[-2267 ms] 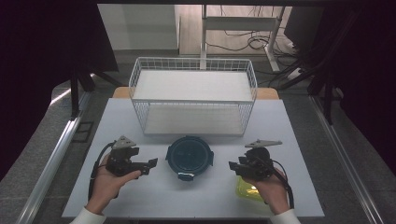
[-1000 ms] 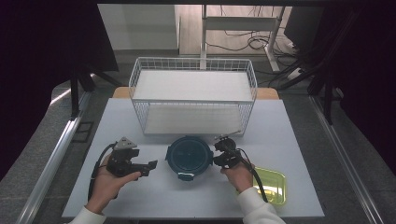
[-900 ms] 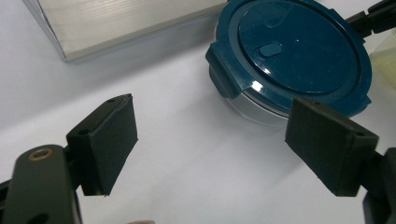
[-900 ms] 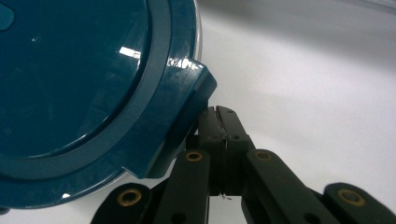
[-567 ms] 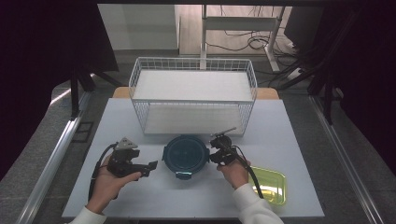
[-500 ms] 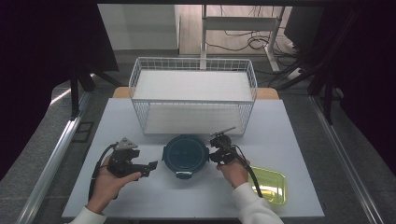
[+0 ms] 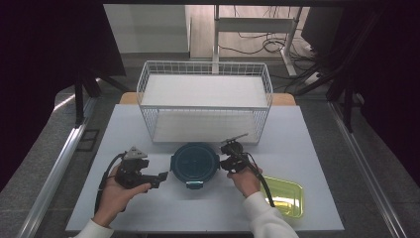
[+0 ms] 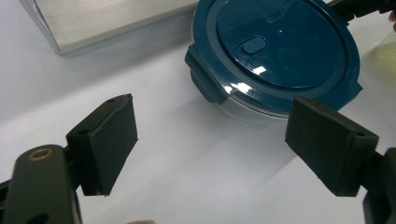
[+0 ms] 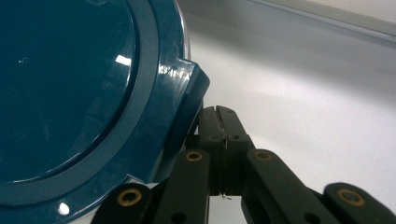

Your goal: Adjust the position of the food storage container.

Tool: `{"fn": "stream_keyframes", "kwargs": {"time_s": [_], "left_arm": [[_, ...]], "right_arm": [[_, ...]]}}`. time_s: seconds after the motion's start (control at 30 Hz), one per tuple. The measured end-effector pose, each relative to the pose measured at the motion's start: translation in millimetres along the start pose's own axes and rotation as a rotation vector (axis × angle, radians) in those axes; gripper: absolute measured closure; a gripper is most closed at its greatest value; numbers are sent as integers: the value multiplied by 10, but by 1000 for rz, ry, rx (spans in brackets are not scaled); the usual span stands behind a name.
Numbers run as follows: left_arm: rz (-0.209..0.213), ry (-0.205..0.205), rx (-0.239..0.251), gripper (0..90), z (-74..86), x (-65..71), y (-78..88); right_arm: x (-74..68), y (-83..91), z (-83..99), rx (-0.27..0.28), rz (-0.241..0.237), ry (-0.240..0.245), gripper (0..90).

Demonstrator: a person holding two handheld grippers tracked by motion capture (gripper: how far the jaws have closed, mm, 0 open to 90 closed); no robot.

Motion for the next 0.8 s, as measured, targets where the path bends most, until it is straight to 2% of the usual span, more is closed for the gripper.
{"fn": "stream_keyframes", "kwargs": {"time_s": [0.03,0.1,0.27,0.33,0.53,0.7,0.8], "left_arm": [[-3,4,1,166,0,-6,5],[-6,8,2,166,3,-21,12],[-9,14,7,166,9,-50,12],[-14,19,8,166,13,-61,9],[-15,35,10,166,16,-88,-11],[-3,53,19,166,12,-101,-20],[0,58,28,166,11,-101,-10]], "right_arm": [[6,43,-5,22,-20,-10,888],[9,66,-7,33,-19,-8,888],[32,321,34,93,-24,4,887],[37,371,47,104,-30,6,887],[94,642,154,154,-91,3,886],[122,742,219,172,-132,2,874],[140,777,239,184,-165,-15,869]]}}
Point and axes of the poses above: each handheld gripper's, and its own axes: y roughly backward along the jaws, z roughly out of its underside, x roughly to its right, the point moved 8 cm from there along -y, roughly forward along the jaws, and after that the axes turned 1 degree about y, right-handed, at the moved point
